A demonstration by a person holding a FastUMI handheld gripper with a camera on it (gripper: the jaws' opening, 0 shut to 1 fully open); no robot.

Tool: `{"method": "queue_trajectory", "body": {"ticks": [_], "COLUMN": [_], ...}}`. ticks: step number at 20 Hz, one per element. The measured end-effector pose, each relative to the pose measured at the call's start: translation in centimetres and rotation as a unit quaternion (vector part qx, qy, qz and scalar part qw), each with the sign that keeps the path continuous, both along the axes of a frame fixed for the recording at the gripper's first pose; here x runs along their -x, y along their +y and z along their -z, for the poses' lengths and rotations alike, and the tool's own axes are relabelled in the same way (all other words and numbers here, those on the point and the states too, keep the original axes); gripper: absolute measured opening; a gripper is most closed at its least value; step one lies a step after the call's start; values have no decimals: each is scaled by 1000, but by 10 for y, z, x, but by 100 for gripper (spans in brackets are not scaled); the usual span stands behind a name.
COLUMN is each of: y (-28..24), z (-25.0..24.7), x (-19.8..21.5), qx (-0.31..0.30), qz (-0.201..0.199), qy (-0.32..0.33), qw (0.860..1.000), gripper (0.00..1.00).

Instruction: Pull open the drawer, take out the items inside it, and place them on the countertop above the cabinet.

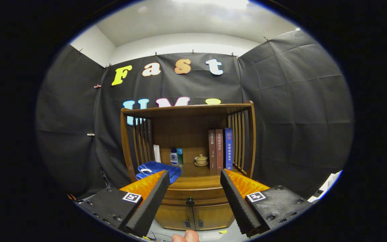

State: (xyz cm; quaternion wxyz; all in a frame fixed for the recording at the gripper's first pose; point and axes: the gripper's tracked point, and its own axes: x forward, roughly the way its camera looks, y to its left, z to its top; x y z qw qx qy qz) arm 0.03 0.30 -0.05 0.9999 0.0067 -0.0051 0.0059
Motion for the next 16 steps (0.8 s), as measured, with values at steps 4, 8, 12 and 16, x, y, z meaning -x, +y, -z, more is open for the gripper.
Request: {"method": "queue_trajectory", "body": {"ticks": [4, 8, 12, 16], "y": [1, 4, 0, 0], "z": [17, 61, 137, 211], "x": [-13, -37, -77, -123], "qx": [13, 21, 7, 19], "qz": [5, 16, 39, 49], "qy": [-4, -3, 25, 62], "qw": [1000, 1000, 999, 997], "gripper": [98, 98, 98, 98]}}
